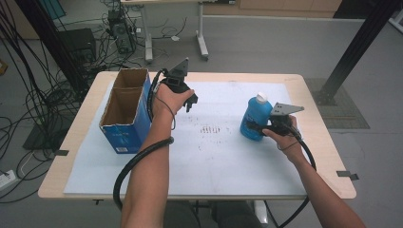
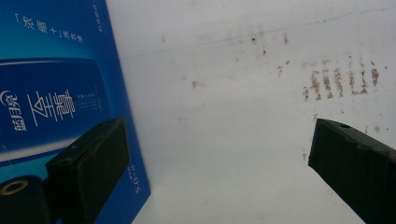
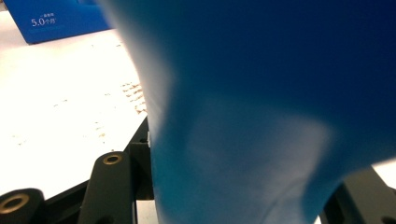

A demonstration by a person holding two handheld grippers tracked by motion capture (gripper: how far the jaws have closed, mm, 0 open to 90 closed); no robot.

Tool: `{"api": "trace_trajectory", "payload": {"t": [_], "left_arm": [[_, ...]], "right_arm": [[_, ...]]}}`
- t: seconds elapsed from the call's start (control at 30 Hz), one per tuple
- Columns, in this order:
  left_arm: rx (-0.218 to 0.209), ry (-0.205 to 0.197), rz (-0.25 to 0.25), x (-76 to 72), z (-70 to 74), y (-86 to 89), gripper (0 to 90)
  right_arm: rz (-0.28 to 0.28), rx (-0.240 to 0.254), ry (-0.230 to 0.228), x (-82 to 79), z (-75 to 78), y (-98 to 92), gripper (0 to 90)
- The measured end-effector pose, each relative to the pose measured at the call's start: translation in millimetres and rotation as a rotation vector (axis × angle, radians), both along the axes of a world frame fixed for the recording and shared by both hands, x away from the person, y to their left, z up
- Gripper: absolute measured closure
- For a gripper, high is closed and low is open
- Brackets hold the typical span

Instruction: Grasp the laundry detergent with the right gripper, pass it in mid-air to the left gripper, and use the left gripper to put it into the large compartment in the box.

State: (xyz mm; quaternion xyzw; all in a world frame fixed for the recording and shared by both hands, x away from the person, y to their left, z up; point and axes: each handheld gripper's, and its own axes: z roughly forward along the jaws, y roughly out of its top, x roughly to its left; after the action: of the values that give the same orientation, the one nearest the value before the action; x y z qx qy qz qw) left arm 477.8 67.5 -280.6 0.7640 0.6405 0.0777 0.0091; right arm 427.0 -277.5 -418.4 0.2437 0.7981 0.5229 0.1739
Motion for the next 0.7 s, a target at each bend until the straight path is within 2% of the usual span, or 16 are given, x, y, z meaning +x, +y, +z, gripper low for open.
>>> {"api": "trace_trajectory", "payload": {"t": [0.7], "left_arm": [[0.001, -0.004, -0.002, 0.0, 2.9, -0.3, 5.8]], "right_arm": [[0.003, 0.006, 0.008, 0.6, 0.0, -0.6, 44.2]]}}
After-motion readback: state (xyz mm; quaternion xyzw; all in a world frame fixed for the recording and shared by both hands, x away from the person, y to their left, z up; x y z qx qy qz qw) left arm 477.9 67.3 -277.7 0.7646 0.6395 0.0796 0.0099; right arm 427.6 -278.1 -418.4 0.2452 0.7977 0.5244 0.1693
